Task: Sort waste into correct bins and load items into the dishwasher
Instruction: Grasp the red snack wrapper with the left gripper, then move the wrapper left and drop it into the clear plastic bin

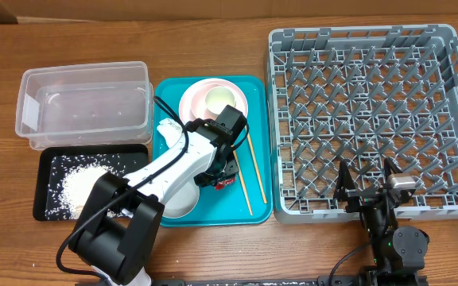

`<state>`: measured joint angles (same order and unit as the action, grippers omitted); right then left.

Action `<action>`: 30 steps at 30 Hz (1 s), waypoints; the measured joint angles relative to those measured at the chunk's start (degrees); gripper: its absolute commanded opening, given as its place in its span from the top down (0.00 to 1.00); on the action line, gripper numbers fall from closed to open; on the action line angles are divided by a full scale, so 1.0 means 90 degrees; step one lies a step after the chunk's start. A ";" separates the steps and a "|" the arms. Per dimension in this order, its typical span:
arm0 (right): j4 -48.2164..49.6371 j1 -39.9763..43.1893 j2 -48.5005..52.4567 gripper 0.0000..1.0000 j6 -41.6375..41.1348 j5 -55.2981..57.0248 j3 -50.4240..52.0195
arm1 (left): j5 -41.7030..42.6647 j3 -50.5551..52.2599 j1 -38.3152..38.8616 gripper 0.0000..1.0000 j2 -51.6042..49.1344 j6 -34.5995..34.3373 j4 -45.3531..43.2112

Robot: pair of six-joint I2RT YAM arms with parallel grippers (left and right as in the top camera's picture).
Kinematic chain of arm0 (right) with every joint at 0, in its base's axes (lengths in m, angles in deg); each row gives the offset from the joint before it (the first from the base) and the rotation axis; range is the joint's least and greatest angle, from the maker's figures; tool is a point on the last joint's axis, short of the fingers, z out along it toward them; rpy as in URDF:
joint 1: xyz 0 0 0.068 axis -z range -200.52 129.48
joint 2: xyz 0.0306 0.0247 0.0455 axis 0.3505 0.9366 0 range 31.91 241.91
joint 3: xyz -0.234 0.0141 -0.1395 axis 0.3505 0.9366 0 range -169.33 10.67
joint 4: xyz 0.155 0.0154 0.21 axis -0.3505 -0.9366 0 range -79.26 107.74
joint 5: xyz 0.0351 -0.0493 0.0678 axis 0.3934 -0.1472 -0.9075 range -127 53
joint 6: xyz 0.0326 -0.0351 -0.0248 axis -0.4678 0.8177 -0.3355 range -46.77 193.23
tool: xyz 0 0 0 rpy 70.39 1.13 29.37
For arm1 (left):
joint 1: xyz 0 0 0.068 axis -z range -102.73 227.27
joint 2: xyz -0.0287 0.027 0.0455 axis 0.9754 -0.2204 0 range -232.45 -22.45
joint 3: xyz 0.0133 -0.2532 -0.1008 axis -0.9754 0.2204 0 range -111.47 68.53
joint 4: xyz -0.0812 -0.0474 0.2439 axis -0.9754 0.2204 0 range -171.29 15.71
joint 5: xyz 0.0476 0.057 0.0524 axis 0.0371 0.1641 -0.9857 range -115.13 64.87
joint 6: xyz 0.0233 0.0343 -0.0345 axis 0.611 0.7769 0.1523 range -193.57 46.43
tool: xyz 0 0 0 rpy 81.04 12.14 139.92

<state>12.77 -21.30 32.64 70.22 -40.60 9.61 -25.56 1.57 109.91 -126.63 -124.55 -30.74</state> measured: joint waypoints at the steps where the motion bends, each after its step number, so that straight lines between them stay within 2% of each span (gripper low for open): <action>1: 0.0002 0.0000 0.0000 0.00 0.0000 0.0002 0.0000 | -0.0017 0.0000 0.0000 0.57 0.0000 -0.0010 0.0000; 4: 0.0000 0.0000 0.0000 0.00 -0.0002 0.0000 0.0000 | -0.0083 0.0000 0.0000 0.55 0.0000 -0.0012 0.0002; 8: 0.0000 0.0000 0.0000 0.00 -0.0002 0.0000 0.0000 | -0.0165 0.0000 0.0000 0.66 0.0000 -0.0005 0.0000; 18: 0.0000 0.0000 0.0000 0.00 -0.0005 0.0000 0.0000 | -0.0175 0.0168 0.0126 0.67 0.0000 -0.0036 -0.0403; 19: 0.0000 0.0000 0.0000 0.00 -0.0005 0.0000 0.0000 | -0.0172 0.0214 0.0131 0.69 0.0000 -0.0036 -0.0454; 21: 0.0000 0.0000 0.0000 0.00 -0.0005 -0.0002 0.0000 | -0.0175 0.0311 0.0146 0.80 0.0000 -0.0036 -0.0544; 25: -0.0002 0.0000 0.0000 0.00 -0.0002 0.0002 0.0000 | -0.0202 0.0372 0.0146 0.96 0.0000 -0.0073 -0.0554; 30: 0.0000 0.0000 0.0000 0.00 0.0000 0.0000 0.0000 | -0.0216 0.0374 0.0146 0.96 0.0000 -0.0061 -0.0493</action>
<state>12.77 -21.30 32.64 70.22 -40.60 9.61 -27.51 4.93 111.22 -126.63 -125.10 -35.18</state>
